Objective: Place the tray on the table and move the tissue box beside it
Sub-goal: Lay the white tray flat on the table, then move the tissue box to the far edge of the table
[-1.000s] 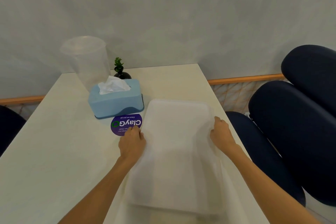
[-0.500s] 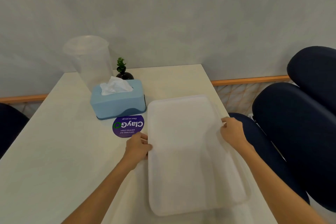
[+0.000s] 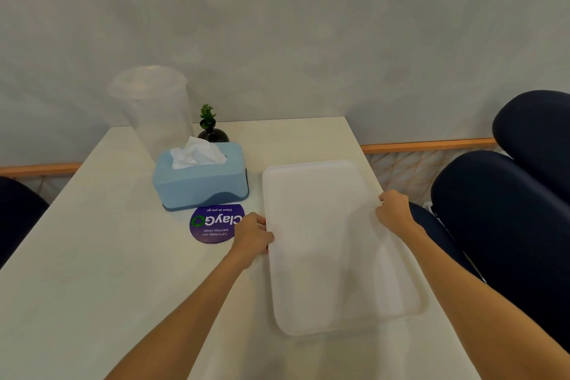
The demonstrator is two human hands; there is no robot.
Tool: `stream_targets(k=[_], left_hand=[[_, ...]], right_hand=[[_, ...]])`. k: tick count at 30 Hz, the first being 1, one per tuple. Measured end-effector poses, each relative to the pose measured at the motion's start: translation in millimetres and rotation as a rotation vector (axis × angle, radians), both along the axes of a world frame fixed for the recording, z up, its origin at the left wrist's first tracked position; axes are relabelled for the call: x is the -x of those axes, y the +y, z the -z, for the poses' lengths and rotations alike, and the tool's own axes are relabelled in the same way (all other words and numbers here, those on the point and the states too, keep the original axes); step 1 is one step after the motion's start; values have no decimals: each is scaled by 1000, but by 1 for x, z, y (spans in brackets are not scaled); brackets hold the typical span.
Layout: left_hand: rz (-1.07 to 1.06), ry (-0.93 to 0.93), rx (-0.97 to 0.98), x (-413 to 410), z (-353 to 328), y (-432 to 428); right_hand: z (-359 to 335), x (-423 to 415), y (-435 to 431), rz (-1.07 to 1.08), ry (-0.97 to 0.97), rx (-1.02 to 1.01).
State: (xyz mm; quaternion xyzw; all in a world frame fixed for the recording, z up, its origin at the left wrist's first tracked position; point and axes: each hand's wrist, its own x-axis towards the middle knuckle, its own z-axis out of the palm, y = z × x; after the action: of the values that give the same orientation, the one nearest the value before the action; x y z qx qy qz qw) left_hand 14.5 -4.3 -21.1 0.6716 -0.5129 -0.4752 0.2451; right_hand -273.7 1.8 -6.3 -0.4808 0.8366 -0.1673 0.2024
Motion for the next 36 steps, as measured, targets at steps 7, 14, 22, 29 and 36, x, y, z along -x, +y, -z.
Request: stream_targets(k=[7,14,22,29,36], left_hand=[[35,-15,-2,6,-1,-4],[200,-106,-19,-8,-11,-6],[246,-155,365,-38,-64,-13],[-86,-142,664,-100,-95,-31],[-313,-177,400,-155,-67,-65]], right_hand=[[1,1,0,38,52,-38],[-9,-3,-1,-70,136,-17],[-42,-64,-23,-378,86,84],[-64,-142,-45,-695,-22,125],[-60,-206,-83,-666,-315,1]])
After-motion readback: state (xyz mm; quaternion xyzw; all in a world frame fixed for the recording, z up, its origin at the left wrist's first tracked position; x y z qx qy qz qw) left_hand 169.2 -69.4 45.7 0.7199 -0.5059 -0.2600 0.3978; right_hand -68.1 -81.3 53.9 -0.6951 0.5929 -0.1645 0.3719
